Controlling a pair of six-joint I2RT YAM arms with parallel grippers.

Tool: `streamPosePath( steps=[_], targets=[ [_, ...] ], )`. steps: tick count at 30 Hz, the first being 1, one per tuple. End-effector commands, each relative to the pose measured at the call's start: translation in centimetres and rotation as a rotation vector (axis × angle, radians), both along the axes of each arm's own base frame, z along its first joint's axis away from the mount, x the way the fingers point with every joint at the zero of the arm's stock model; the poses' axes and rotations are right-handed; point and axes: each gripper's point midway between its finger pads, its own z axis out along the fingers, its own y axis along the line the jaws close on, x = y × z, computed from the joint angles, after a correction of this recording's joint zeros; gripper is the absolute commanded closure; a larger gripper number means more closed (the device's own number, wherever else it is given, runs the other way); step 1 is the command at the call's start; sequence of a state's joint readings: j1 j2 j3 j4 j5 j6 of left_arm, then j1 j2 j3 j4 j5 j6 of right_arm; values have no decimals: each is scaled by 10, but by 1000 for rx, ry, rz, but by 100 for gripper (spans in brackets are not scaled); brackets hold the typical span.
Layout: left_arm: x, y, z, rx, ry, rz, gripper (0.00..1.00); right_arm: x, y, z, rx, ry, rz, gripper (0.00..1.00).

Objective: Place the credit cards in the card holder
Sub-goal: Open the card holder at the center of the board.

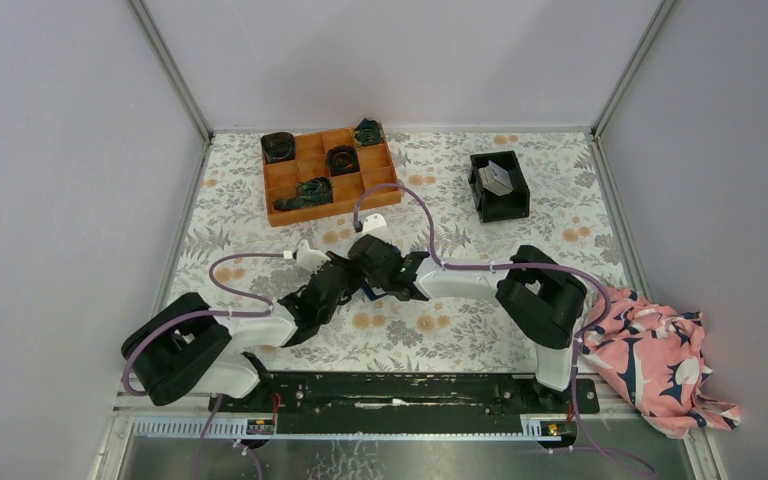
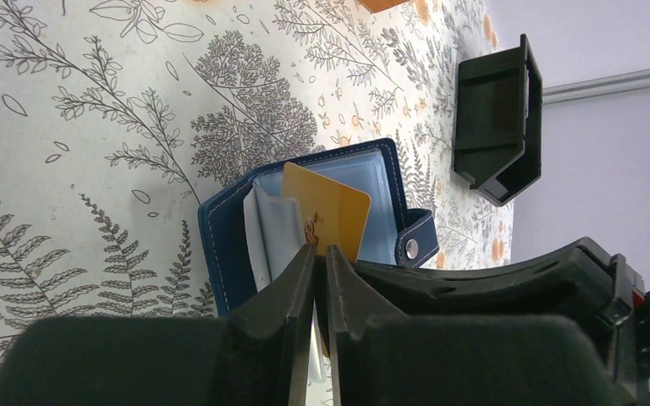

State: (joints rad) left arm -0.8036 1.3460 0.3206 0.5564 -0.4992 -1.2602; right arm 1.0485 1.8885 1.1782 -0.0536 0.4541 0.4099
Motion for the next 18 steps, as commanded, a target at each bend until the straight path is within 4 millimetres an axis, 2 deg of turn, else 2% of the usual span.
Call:
streamPosePath(
  steps=[1,7,13,18],
  targets=[
    [10,-1,14,-56,-54,48,85,-31,-19,-29,-70,115,19,100],
    [14,0,13,-48,-56,67,85,-31,-21,-28,-65,114,16,100],
    [19,-9,9,-16,-46,42,84,-33,-21,-26,-57,117,23,100],
    [18,-13,-5,-2,-17,27,85,-34,-22,-23,-52,118,25,100]
  ],
)
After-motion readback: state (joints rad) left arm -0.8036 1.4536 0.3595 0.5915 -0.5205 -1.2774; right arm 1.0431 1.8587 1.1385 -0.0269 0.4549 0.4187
